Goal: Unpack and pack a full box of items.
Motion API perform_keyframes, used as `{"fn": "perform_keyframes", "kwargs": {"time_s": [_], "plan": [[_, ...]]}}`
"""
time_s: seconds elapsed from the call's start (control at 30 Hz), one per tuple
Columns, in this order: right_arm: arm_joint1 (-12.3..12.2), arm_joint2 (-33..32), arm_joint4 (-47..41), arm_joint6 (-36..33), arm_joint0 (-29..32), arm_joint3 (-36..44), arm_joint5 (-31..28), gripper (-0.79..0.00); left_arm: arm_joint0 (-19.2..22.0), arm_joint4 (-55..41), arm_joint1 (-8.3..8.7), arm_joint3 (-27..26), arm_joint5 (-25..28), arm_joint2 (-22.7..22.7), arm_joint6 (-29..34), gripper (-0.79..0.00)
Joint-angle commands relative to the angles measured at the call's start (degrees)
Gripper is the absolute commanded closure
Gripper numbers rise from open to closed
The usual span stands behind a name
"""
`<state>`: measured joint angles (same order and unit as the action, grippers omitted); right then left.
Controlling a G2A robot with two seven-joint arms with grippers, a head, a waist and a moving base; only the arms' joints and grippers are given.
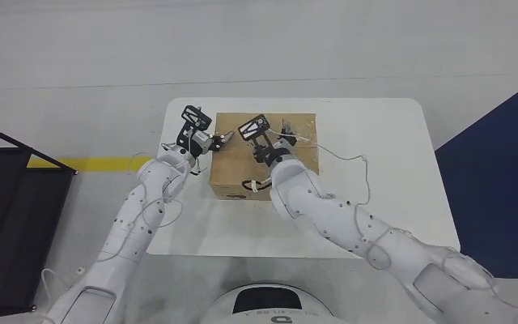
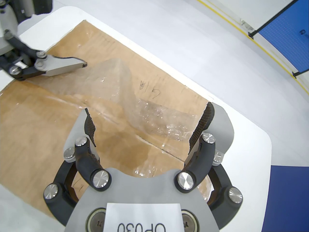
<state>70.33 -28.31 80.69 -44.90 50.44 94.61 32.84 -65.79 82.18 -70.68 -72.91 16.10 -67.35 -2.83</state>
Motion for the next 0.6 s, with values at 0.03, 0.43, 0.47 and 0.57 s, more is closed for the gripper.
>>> {"fn": "perform_keyframes", "kwargs": {"time_s": [0.03,0.43,0.47,0.57], "plan": [[2.06,1.03,2.52,-0.03,-1.04,-3.46,4.97,-0.785,0.0,0.0,0.0,0.0,0.0,0.0,0.0,-0.785],[6.66,-1.48,7.85,3.69,2.23,-10.44,18.47,-0.785,0.0,0.0,0.0,0.0,0.0,0.0,0.0,-0.785],[6.66,-2.31,7.91,4.36,3.06,-10.31,19.16,-0.736,0.0,0.0,0.0,0.0,0.0,0.0,0.0,-0.785],[6.4,-4.99,8.12,6.46,6.02,-9.22,20.59,-0.68,0.0,0.0,0.0,0.0,0.0,0.0,0.0,-0.785]]}}
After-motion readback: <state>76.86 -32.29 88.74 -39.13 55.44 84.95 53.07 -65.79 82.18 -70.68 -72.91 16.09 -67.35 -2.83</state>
